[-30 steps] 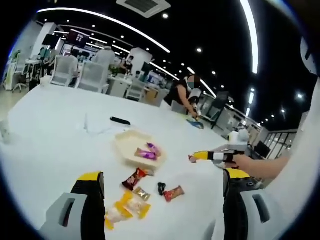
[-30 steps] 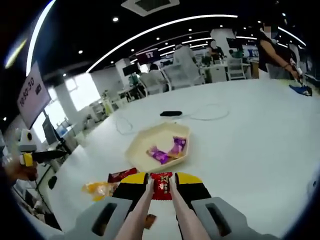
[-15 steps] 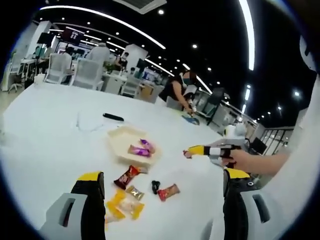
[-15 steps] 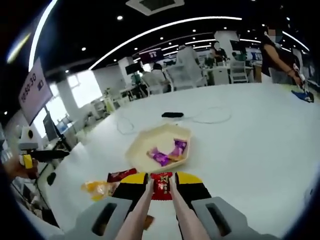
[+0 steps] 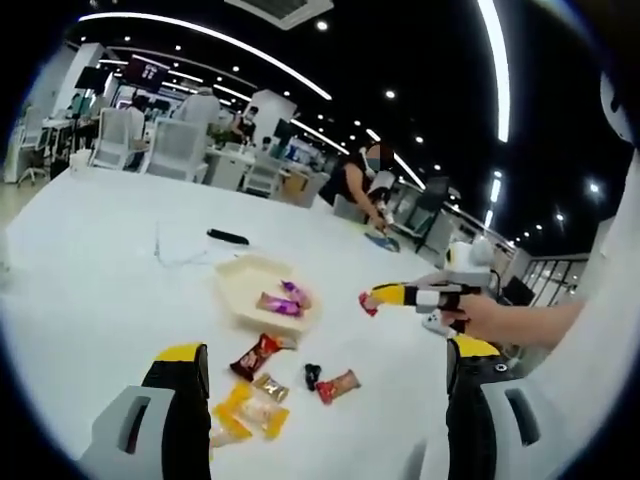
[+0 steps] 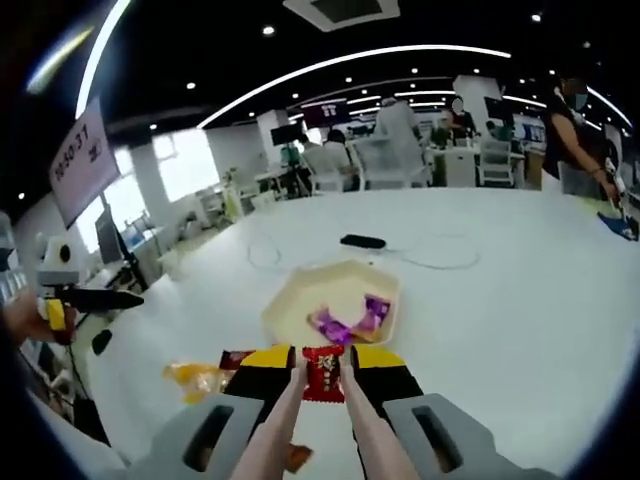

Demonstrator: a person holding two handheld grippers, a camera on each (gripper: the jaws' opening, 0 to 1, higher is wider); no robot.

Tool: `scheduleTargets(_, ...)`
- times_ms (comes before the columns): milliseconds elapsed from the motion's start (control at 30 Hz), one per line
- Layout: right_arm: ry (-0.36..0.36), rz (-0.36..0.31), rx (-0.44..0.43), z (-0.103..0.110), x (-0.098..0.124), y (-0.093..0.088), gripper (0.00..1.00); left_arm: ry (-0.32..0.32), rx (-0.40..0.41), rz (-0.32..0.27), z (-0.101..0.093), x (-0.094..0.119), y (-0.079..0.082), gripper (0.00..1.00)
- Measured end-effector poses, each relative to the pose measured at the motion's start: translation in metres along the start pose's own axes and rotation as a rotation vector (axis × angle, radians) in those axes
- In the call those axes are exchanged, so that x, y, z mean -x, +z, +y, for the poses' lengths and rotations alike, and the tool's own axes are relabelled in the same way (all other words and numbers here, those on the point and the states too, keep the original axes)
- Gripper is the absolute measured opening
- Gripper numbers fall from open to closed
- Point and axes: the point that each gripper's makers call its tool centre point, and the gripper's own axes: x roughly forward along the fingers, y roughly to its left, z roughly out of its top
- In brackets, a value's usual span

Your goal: Place the target food into the container with the food tongs after gripping and lifting it, then release it inside without dropping or visibly crushing the food.

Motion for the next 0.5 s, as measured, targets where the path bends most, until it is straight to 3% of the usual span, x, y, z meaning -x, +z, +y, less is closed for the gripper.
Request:
scheduleTargets(367,0.004,-0.025,-0.024,-0.003,-0.003,0.012,0.2,-0.005,0.012,0.006,-0.001,-0.003,-0.002,0.99)
scheduleTargets(500,0.0,-0.021,0.015,-0.003,-0.005,0.015,0.2,-0.025,0.038,0.033,-0.004,-0.005,-0.009,0.99)
